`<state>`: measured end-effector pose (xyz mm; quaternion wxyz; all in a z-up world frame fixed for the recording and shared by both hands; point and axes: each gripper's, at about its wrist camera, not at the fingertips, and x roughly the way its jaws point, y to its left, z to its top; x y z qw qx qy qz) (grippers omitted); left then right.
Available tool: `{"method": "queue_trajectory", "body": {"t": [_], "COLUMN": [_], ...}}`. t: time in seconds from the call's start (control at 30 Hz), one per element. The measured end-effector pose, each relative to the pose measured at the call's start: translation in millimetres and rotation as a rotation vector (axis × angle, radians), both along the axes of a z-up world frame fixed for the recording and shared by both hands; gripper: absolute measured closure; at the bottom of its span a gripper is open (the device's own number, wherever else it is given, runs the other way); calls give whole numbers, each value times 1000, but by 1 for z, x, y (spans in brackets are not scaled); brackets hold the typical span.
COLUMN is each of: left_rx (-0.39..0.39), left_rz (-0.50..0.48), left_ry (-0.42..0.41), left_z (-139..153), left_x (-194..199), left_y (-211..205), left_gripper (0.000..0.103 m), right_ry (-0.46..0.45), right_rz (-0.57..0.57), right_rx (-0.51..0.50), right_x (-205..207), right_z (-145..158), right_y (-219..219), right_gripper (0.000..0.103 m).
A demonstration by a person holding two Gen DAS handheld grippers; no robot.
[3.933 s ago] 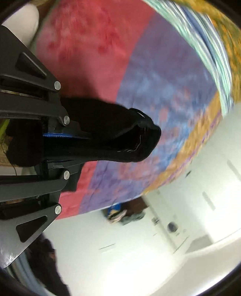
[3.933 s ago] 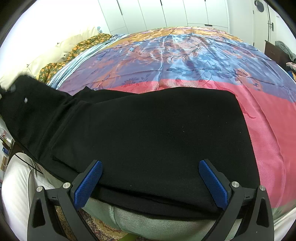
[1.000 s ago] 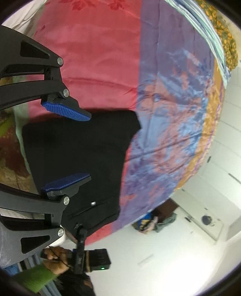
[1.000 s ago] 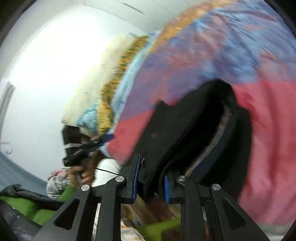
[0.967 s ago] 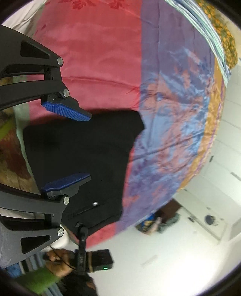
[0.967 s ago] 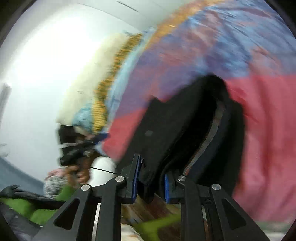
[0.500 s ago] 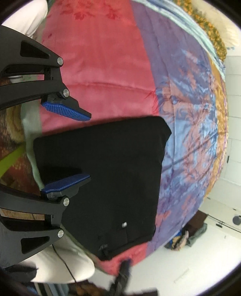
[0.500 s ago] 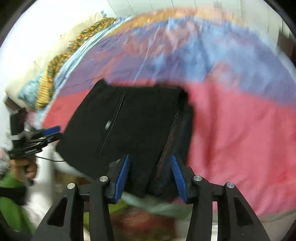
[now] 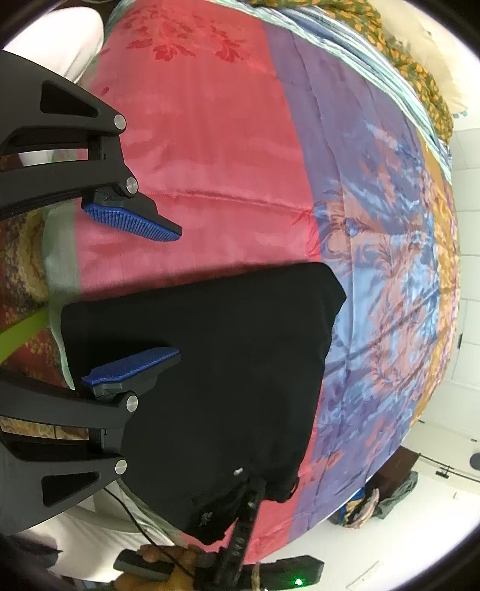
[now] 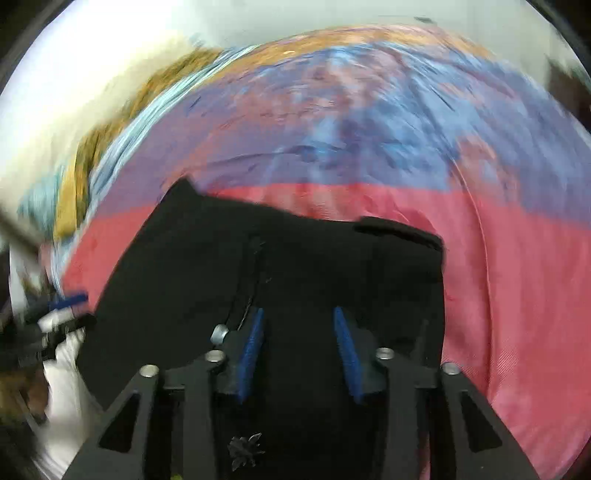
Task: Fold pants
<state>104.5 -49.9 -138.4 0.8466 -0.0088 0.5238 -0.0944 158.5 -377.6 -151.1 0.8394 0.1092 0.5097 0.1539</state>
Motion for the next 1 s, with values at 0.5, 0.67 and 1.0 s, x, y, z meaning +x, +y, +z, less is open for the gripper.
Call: {"method": "queue_trajectory", "body": {"t": [0.5,0.67,1.0], "left_rx": [13,35,55], "left_rz": [2,-22,-26], "left_ry": [-3,-15,-29], "left_z": [-4,-7,-7], "left_x": [-1,-6,-14], "left_y": [-3,-14,-17], "left_gripper": [39,38,34], "right_ry": [-57,-14,4], "right_rz": [89,111,84], "right_rx": [-84,-164,-171], "right_x": [-70,-90,-95], "right_z": [67,48,24], "right_y": [18,22,18], "right_gripper": [70,68,67]}}
